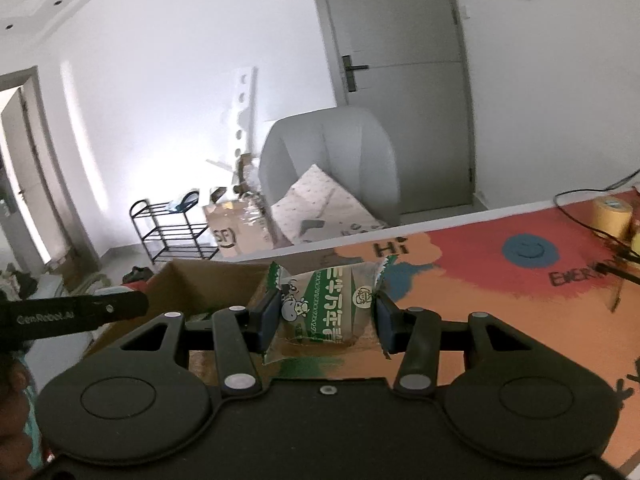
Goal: Organize snacks
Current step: 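Carry the bread packet and red-and-white packet over the cardboard box, then open both grippers to release the packets into the box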
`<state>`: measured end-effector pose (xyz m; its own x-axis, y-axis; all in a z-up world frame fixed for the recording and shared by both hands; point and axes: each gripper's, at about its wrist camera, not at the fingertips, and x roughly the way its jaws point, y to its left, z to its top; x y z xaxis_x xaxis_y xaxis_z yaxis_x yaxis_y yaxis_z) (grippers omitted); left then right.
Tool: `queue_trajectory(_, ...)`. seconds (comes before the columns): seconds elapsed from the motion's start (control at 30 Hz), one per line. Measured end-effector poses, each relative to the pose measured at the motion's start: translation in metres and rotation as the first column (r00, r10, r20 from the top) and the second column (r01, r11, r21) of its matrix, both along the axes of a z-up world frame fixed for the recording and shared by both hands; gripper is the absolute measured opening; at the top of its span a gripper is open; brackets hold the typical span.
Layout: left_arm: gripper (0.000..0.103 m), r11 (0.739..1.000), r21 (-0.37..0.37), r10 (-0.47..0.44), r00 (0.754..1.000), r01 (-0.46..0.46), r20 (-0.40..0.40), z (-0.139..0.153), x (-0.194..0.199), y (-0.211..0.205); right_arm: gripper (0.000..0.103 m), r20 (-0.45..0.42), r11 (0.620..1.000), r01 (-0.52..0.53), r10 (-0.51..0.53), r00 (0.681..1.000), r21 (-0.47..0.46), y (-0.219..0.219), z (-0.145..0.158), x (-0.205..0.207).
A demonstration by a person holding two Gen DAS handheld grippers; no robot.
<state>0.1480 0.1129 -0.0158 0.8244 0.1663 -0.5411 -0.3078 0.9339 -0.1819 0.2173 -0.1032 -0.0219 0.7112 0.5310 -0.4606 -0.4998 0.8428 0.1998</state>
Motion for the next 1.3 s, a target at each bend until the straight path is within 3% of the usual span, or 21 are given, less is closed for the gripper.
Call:
queue_trajectory(0.4, 0.049, 0.998, -0.056, 0.021, 1.000, -0.023, -0.019, -0.008, -0.026, 0.027, 0.047, 0.001, 0.995, -0.097, 0.097, 0.995, -0.020, 0.044, 0.007, -0.013)
queue_trajectory(0.57, 0.064, 0.995, -0.093, 0.037, 0.999, -0.036, 0.006, -0.005, -0.034, 0.040, 0.047, 0.001, 0.991, -0.129, 0.129, 0.992, -0.029, 0.061, 0.008, -0.019)
queue_trajectory(1.0, 0.067, 0.989, -0.127, 0.079, 0.997, -0.076, 0.022, -0.001, -0.042, 0.053, 0.047, 0.011, 0.990, -0.137, 0.138, 0.990, -0.027, 0.072, 0.019, -0.015)
queue_trajectory(1.13, 0.076, 0.988, -0.135, 0.079, 0.996, -0.073, 0.037, 0.001, -0.042, 0.053, 0.047, 0.005, 0.990, -0.142, 0.142, 0.990, -0.017, 0.078, 0.022, -0.011)
queue_trajectory(1.23, 0.077, 0.988, -0.135, 0.080, 0.996, -0.075, 0.039, 0.000, -0.042, 0.053, 0.057, -0.012, 0.987, -0.153, 0.154, 0.988, 0.048, 0.079, 0.024, -0.005)
queue_trajectory(1.3, 0.077, 0.988, -0.134, 0.083, 0.996, -0.077, 0.040, 0.000, -0.042, 0.052, 0.070, -0.024, 0.984, -0.152, 0.155, 0.988, 0.094, 0.075, 0.026, -0.002)
